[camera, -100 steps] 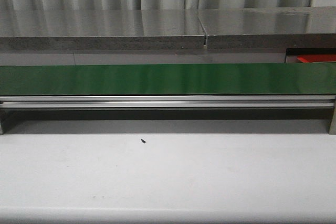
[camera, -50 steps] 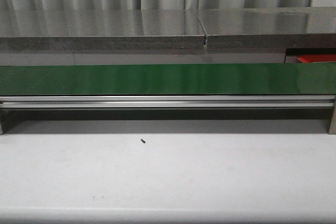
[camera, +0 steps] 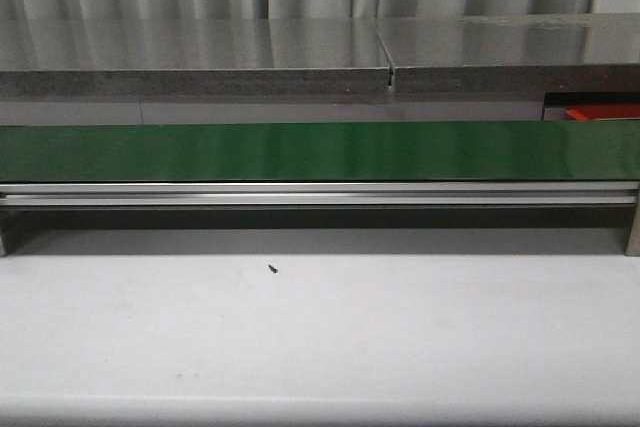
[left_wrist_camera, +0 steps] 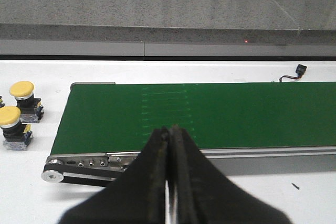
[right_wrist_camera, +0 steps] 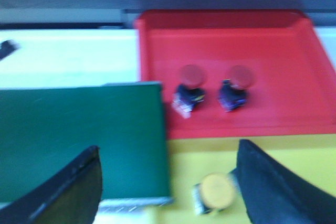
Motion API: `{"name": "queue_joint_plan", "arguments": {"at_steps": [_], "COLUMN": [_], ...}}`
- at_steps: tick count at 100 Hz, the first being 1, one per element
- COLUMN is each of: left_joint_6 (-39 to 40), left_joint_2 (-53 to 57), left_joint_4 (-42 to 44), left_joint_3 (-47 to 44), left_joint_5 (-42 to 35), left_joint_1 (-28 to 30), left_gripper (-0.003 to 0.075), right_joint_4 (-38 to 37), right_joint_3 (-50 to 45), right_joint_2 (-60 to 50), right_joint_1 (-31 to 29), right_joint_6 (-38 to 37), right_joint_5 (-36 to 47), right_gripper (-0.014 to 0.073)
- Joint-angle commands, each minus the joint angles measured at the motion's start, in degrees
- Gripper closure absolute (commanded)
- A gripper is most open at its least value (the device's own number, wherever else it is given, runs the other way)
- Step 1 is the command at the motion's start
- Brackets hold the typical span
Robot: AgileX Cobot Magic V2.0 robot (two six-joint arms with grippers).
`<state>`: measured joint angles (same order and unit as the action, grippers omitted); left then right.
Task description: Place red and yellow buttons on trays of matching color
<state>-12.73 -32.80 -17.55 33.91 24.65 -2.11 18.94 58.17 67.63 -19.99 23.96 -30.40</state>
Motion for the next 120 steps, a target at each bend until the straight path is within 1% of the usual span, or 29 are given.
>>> {"name": "queue_joint_plan", "arguments": {"at_steps": [1,21,26,33,40,45,47,52,54,59,62,66,120], "left_joint_6": [0.1,0.1,0.1,0.1,0.1,0.1,0.1,0.1,0.1,0.1,0.1,0.1,0.1], "left_joint_2": [-0.1,-0.1,-0.1,-0.1,-0.1,-0.1,-0.1,-0.1,-0.1,-0.1,-0.1,-0.1,-0.1], "left_joint_4": [-0.9,-0.9,-0.9,-0.9,-0.9,-0.9,-0.9,-0.9,-0.9,-0.9,-0.9,-0.9,-0.9], "left_joint_3": [1.6,1.6,1.6,1.6,1.6,1.6,1.6,1.6,1.6,1.6,1.6,1.6,1.6], "left_joint_5": [-4.2,-4.2,-4.2,-4.2,-4.2,-4.2,-4.2,-4.2,-4.2,-4.2,-4.2,-4.2,-4.4], "left_joint_1": [-0.6,-0.6,-0.6,-0.6,-0.6,-0.6,-0.6,-0.6,-0.6,-0.6,-0.6,-0.6,-0.6], "left_gripper": [0.0739,0.0739,0.0739,0.0739,0.0739,0.0739,0.0739,0.0739,0.0739,0.0739,0.0739,0.0739,0.0739], "right_joint_4": [1.5,3.3,3.3,3.3,3.3,3.1,3.1,3.1,3.1,3.1,3.1,3.1,3.1], "right_joint_3": [-1.7,-7.1,-8.2,-9.5,-10.4,-10.7,-10.8,-10.8,-10.8,-10.8,-10.8,-10.8,-10.8], "right_joint_2": [-4.9,-11.0,-12.7,-14.7,-16.4,-17.4,-17.7,-18.4,-18.7,-19.2,-19.2,-19.2,-18.8], "right_joint_1": [3.3,9.8,10.9,11.7,11.9,11.9,11.9,11.9,11.9,11.9,11.9,11.9,11.9], "right_joint_6": [0.8,0.8,0.8,0.8,0.8,0.8,0.8,0.8,0.8,0.8,0.8,0.8,0.8], "right_joint_5": [0.8,-4.7,-5.9,-7.0,-7.7,-7.8,-7.8,-7.8,-7.7,-7.7,-7.7,-7.7,-8.5], "right_gripper": [0.0056,0.0067,0.0088,0.0153,0.0269,0.0387,0.0418,0.0540,0.0569,0.0677,0.0719,0.0707,0.0711]}}
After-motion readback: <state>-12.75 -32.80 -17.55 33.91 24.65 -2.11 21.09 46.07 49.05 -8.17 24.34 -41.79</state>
